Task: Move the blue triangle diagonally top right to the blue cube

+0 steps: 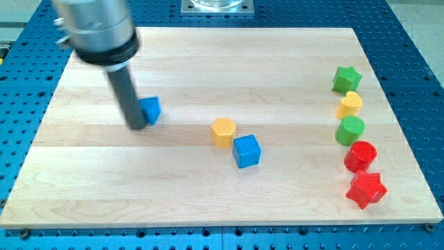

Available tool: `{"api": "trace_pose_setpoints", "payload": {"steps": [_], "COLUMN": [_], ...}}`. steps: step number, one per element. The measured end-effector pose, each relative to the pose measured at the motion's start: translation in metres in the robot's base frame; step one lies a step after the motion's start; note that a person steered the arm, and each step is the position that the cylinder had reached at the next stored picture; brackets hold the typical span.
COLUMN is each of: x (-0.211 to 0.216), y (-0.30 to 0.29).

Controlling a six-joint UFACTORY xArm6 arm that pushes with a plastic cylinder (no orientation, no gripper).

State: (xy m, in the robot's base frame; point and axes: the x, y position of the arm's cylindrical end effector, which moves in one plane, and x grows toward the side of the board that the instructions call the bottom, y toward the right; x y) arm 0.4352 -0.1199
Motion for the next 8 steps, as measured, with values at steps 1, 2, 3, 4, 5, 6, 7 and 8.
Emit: {"api": "trace_pose_setpoints", "payload": {"steps": [1, 2, 3, 4, 5, 6, 7, 8], "x": [-0.022, -0.061, -0.038, 0.004, -0.025, -0.087, -0.124, -0.125], "y": [0.070, 0.100, 0.070, 0.063, 0.022, 0.062, 0.082, 0.023]}}
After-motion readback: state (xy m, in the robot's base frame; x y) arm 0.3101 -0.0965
